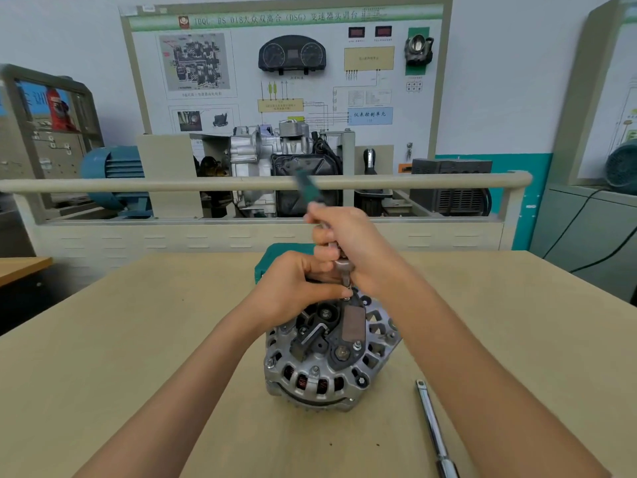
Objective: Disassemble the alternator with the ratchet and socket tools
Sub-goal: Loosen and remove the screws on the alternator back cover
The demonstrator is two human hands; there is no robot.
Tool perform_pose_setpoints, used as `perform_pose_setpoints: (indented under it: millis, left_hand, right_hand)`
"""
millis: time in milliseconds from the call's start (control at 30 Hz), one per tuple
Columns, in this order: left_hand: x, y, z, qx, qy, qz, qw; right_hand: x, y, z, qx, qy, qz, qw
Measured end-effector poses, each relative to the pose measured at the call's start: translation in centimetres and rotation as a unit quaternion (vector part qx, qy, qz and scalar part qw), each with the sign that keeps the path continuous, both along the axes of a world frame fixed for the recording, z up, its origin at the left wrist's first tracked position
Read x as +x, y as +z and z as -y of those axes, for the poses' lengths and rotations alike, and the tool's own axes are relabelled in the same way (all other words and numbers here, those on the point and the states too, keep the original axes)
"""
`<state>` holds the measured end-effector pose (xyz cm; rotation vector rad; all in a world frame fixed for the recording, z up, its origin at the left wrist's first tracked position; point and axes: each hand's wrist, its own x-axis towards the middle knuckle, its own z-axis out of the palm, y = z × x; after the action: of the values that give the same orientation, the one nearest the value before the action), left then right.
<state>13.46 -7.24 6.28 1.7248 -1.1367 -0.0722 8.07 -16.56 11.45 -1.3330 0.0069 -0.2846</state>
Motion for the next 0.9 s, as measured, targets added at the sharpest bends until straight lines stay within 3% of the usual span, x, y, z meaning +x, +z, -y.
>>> perform_pose_setpoints:
  millis: [100, 167, 233, 300, 400, 467, 533, 600, 667, 733, 800, 867, 900]
  left_hand:
    - [-0.1, 0.2, -0.1, 0.004, -0.019, 0.025, 0.999]
    - [-0.1, 0.1, -0.1, 0.003, -0.011, 0.034, 0.999]
    - [0.1, 0.0, -0.1, 0.001, -0.004, 0.03, 1.0]
    - [0.2, -0.1, 0.0, 0.015, 0.007, 0.021, 1.0]
    - [0.4, 0.0, 0.2, -0.003, 0.004, -0.035, 0.999]
    - [0.6, -0.1, 0.2, -0.021, 0.006, -0.041, 0.999]
    - [0.4, -0.2, 0.0, -0.007, 0.014, 0.0, 1.0]
    - [0.2, -0.1, -0.1, -0.003, 0.005, 0.017, 1.0]
    - [0.1, -0.1, -0.1, -0.006, -0.013, 0.031, 0.999]
    - [0.0, 0.0, -0.1, -0.007, -0.009, 0.037, 0.999]
    - [0.1, 0.0, 0.0, -0.002, -0.003, 0.037, 0.999]
    - [0.1, -0.1, -0.1, 0.016, -0.002, 0.019, 1.0]
    - [0.2, -0.1, -0.2, 0.023, -0.002, 0.006, 1.0]
  right_hand:
    - [-0.1, -1.7, -1.3, 0.165, -0.253, 0.151, 0.941]
    - [0.1, -1.5, -1.2, 0.216, -0.257, 0.15, 0.93]
    - [0.2, -0.6, -0.5, 0.17, -0.169, 0.07, 0.968]
    - [0.2, 0.5, 0.3, 0.04, -0.018, -0.053, 0.998]
    - [-0.1, 1.6, 1.0, -0.146, 0.188, -0.15, 0.96]
    - [-0.4, 1.4, 1.0, -0.187, 0.215, -0.137, 0.949]
    - [-0.5, 0.5, 0.2, -0.157, 0.136, -0.069, 0.976]
    - [-0.6, -1.0, -1.0, -0.02, -0.041, 0.057, 0.997]
    - [-0.5, -2.0, -1.6, 0.143, -0.201, 0.164, 0.955]
    - [-0.1, -1.8, -1.3, 0.234, -0.231, 0.18, 0.927]
    - [0.0, -1.0, -0.5, 0.207, -0.151, 0.095, 0.962]
    - [-0.2, -0.1, 0.4, 0.066, 0.014, -0.043, 0.997]
    - [-0.3, 0.1, 0.8, -0.008, 0.093, -0.091, 0.991]
